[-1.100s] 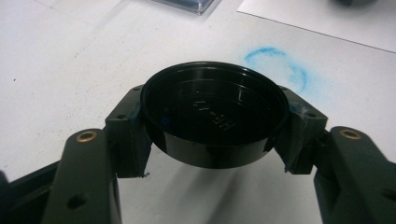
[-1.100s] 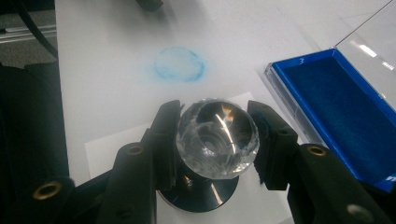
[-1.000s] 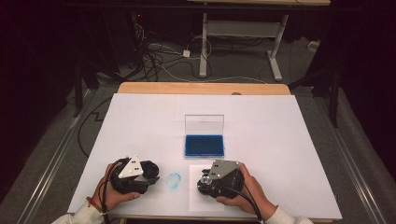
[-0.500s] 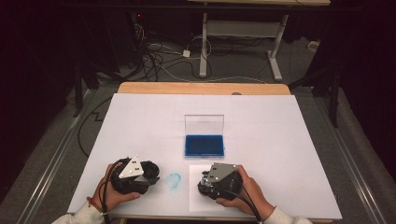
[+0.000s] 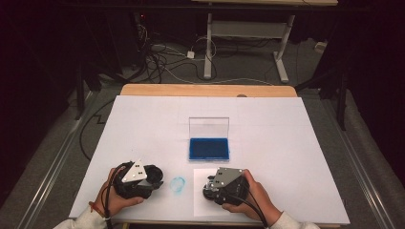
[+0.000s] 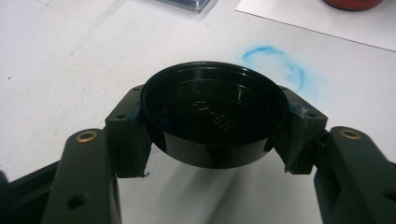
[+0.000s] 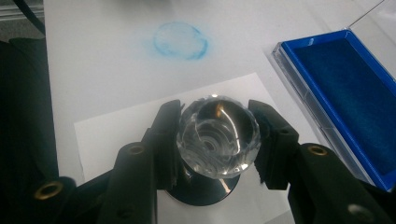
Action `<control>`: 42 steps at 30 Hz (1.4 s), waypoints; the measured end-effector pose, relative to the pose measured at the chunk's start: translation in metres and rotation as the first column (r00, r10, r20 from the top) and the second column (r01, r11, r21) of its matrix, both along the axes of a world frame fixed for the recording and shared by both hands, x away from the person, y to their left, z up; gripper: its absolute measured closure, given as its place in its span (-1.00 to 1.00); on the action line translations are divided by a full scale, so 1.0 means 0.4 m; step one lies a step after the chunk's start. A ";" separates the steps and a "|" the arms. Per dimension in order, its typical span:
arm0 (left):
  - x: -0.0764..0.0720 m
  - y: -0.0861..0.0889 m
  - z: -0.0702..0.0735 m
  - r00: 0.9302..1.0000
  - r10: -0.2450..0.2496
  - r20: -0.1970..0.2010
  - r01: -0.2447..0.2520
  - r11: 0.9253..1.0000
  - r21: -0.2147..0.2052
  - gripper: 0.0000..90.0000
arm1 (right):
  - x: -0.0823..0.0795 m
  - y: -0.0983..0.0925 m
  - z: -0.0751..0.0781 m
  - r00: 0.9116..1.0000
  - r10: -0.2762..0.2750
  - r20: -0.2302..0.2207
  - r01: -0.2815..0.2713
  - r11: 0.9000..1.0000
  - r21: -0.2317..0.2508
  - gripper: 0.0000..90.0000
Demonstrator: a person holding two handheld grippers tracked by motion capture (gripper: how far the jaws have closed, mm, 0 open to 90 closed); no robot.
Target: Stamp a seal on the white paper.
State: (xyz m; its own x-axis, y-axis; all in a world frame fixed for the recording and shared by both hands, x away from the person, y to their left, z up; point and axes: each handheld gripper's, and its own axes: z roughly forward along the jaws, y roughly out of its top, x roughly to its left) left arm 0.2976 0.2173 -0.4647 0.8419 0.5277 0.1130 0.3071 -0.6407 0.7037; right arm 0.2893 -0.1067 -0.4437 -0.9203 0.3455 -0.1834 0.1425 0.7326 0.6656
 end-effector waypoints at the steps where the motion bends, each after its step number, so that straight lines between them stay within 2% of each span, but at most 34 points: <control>1: 0.000 0.000 0.000 1.000 0.000 -0.001 0.000 1.000 -0.001 -0.19 | 0.001 -0.001 0.000 1.000 0.001 -0.005 -0.001 1.000 0.001 0.28; 22: 0.001 -0.002 -0.002 1.000 0.003 -0.010 -0.003 1.000 -0.006 -0.19 | -0.001 0.000 -0.002 1.000 0.003 0.002 -0.003 1.000 0.001 0.28; 31: 0.000 0.000 -0.002 1.000 0.002 -0.010 -0.003 1.000 -0.007 -0.19 | 0.003 -0.005 -0.003 1.000 0.001 -0.014 -0.001 1.000 0.014 0.28; 36: 0.000 0.000 -0.002 1.000 0.001 -0.009 -0.001 1.000 -0.005 -0.19 | 0.002 -0.002 -0.003 1.000 0.003 -0.007 -0.003 1.000 0.008 0.28; 38: 0.001 -0.002 -0.003 1.000 -0.001 -0.010 0.001 1.000 -0.003 -0.19 | -0.003 0.002 -0.005 1.000 0.000 0.012 0.000 1.000 0.004 0.28; 42: 0.002 -0.004 -0.003 1.000 -0.001 -0.014 0.001 1.000 -0.003 -0.19 | -0.004 0.001 -0.005 1.000 -0.004 0.007 0.004 1.000 0.005 0.28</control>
